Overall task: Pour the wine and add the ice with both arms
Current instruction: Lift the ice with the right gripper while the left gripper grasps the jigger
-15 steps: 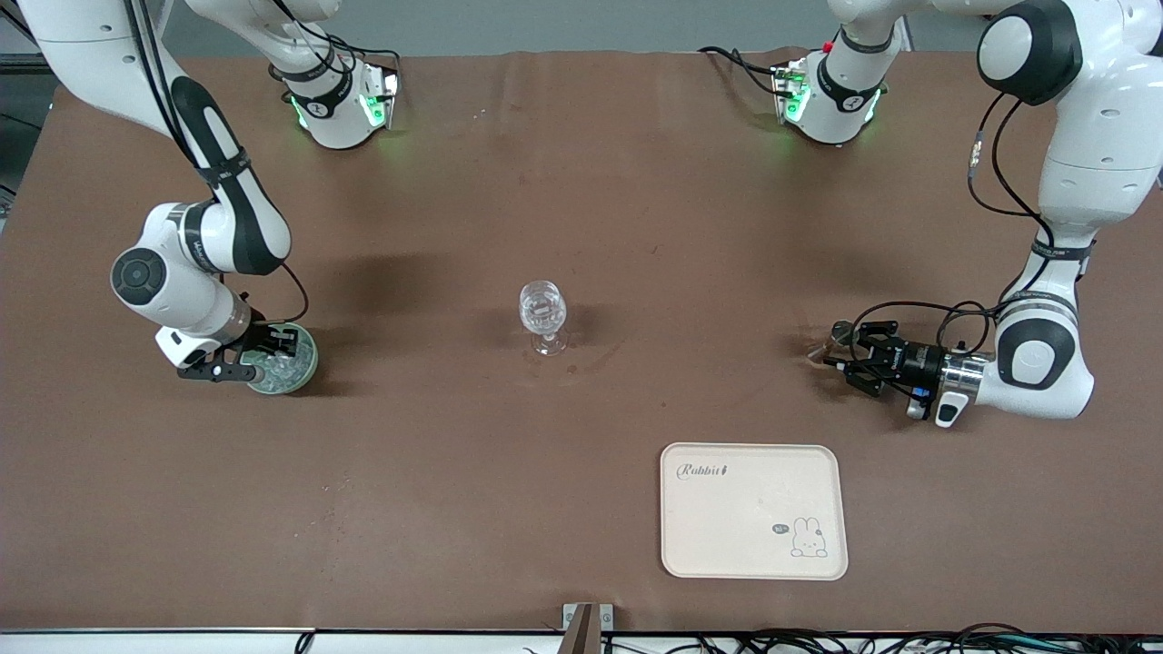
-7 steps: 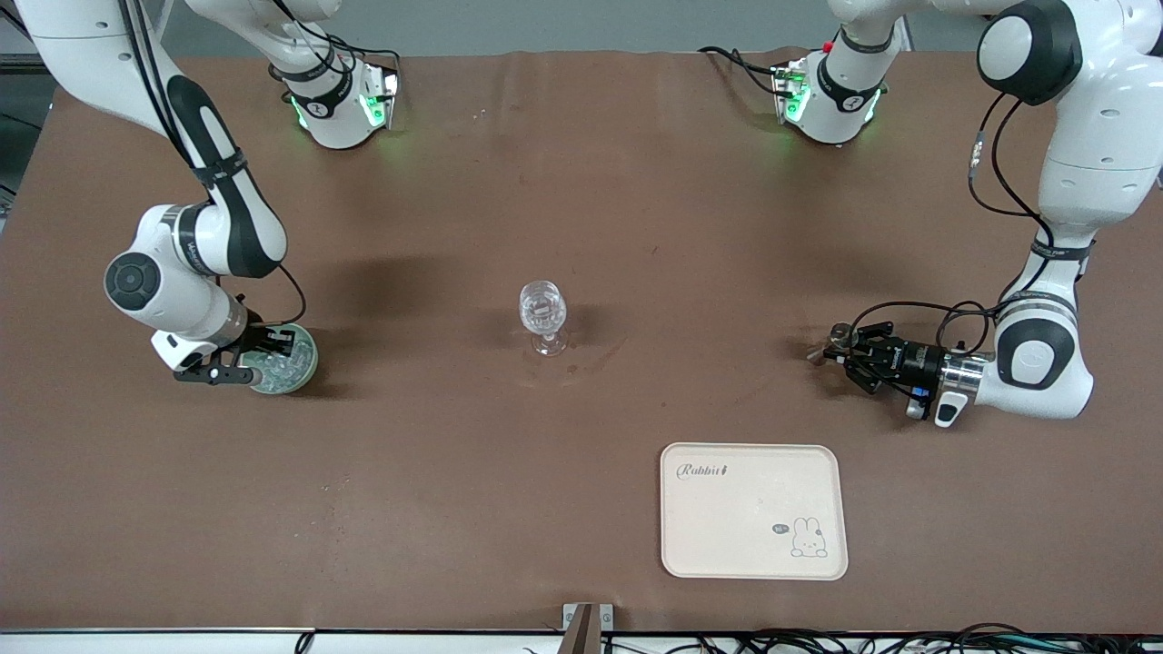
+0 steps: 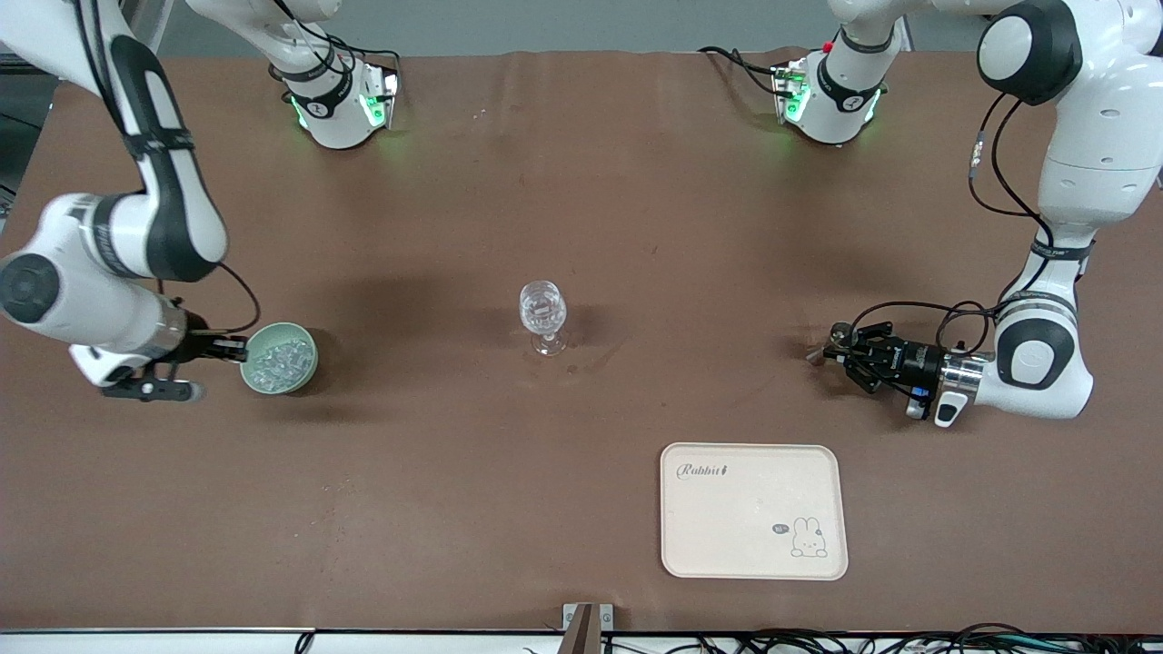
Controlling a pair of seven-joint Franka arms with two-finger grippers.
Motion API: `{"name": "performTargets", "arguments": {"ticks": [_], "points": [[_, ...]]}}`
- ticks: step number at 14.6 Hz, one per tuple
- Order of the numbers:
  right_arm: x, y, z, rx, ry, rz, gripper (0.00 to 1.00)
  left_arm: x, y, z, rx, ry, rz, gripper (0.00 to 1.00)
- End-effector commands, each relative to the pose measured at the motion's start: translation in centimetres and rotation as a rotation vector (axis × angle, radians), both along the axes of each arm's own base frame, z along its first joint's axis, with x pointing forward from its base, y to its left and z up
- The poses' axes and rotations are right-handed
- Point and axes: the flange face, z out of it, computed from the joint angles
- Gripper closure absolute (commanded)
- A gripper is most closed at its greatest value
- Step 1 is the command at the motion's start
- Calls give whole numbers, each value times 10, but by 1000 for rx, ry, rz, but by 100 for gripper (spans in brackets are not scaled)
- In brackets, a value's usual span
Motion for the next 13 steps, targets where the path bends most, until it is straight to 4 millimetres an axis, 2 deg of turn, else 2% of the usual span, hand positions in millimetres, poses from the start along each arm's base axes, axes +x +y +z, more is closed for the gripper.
{"name": "performTargets", "arguments": {"ticks": [1, 3, 5, 7, 8, 10, 11, 13], "points": [[-5, -5, 65, 5, -58, -15, 97, 2, -9, 6, -29, 1, 14, 89], [-5, -8, 117, 1, -86, -25, 97, 3, -10, 7, -32, 1, 15, 90], [-4, -20, 174, -8, -92, -42, 98, 4, -10, 9, -31, -3, 15, 91], [-11, -30, 229, -10, -84, -55, 98, 11, -19, 21, -34, -14, 9, 94], [-17, -36, 247, -6, -69, -69, 98, 14, -23, 30, -34, -17, 10, 96], [-33, -43, 276, 4, -44, -83, 98, 26, -36, 61, -16, -20, 14, 99], [-42, -42, 292, 6, -47, -86, 98, 32, -49, 76, -14, -5, 18, 100], [-55, -39, 303, 7, -44, -80, 99, 41, -81, 110, -3, 5, 10, 100]]}}
